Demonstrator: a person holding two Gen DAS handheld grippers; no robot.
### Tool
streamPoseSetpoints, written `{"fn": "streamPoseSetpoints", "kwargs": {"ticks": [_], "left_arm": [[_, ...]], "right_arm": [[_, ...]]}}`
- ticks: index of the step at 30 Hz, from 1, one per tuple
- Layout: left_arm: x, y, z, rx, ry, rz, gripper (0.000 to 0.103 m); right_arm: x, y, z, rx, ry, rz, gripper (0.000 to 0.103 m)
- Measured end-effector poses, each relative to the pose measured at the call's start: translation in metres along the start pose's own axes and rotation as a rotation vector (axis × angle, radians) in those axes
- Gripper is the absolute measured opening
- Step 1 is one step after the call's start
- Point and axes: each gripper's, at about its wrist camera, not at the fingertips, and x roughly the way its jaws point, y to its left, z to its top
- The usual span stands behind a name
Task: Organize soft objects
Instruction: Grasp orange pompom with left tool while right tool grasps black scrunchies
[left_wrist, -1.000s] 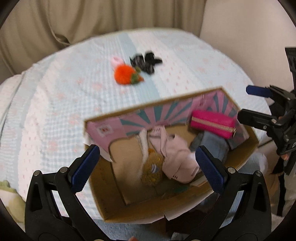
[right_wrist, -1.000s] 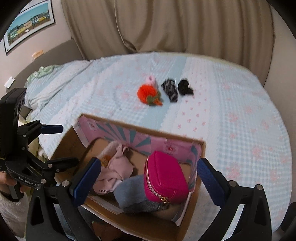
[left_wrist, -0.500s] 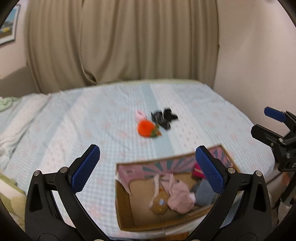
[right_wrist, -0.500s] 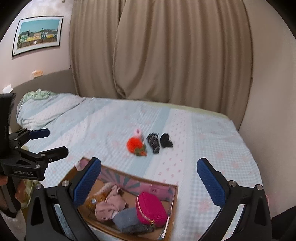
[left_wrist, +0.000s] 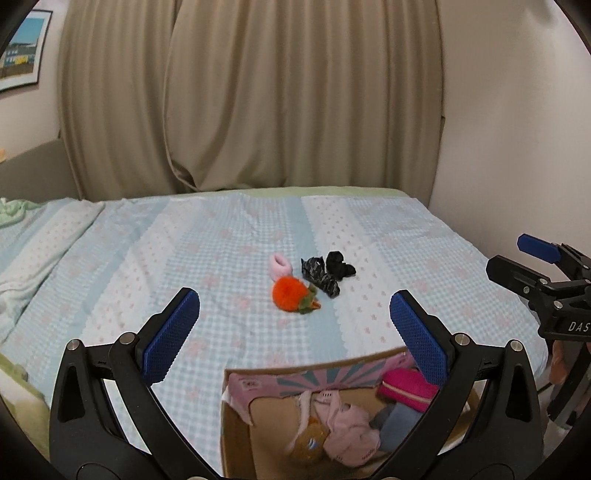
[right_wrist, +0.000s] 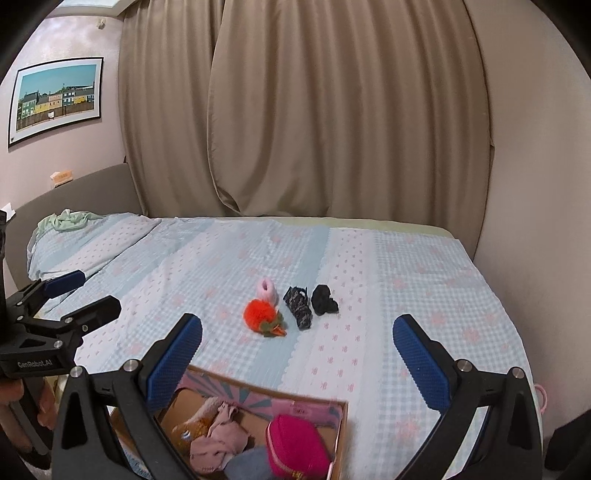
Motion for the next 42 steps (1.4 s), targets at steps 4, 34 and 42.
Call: {"fn": "streamPoseSetpoints", "kwargs": {"ticks": [4, 34, 42], "left_arm": [[0.029, 0.001, 0.015, -0.022, 0.024, 0.013, 0.103], [0.402, 0.022, -0.007, -0.043, 0.682, 0.008, 0.101], [0.436, 0.024, -0.032, -0.061, 0.766, -0.039, 0.078]], "right_arm": [[0.024, -0.007, 0.016, -0.014, 0.013, 0.009, 0.103], [0.374, -0.022, -0.049, -0.267, 0.444, 0.202, 0.071], [0.407, -0.02, -0.06, -0.286, 0.459, 0.227, 0.057]]}}
